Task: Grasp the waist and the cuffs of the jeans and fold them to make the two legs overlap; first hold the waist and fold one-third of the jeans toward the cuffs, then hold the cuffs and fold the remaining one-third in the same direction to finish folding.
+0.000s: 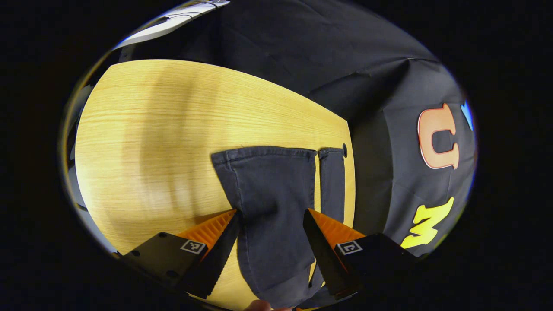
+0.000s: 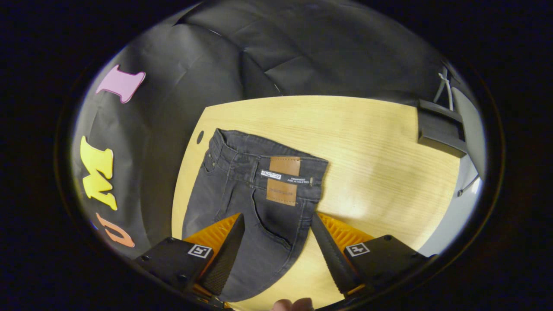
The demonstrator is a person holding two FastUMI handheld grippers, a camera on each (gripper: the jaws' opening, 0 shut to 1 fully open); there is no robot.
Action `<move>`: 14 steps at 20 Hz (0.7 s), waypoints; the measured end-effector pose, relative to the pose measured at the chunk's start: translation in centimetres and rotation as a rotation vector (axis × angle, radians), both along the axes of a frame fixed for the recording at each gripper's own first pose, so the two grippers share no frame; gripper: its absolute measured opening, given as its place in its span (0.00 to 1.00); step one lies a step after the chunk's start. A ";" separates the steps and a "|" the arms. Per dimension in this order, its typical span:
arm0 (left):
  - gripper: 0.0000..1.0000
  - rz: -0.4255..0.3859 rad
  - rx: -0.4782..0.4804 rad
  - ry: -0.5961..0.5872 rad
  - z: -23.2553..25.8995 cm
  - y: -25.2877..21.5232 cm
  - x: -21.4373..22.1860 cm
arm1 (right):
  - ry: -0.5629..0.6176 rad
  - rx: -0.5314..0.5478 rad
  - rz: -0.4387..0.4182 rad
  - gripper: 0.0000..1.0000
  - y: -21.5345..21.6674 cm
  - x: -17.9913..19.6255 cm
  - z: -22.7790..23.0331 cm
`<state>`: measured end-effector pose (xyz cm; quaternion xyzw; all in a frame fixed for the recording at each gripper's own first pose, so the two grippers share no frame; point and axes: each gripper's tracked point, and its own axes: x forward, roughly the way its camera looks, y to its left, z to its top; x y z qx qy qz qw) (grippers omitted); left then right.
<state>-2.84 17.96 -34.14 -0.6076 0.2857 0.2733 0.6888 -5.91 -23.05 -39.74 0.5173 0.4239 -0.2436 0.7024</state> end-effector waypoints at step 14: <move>0.12 -0.059 -0.069 0.071 -1.6 -1.2 1.3 | 0.122 0.103 -0.039 0.13 -0.2 1.3 -1.1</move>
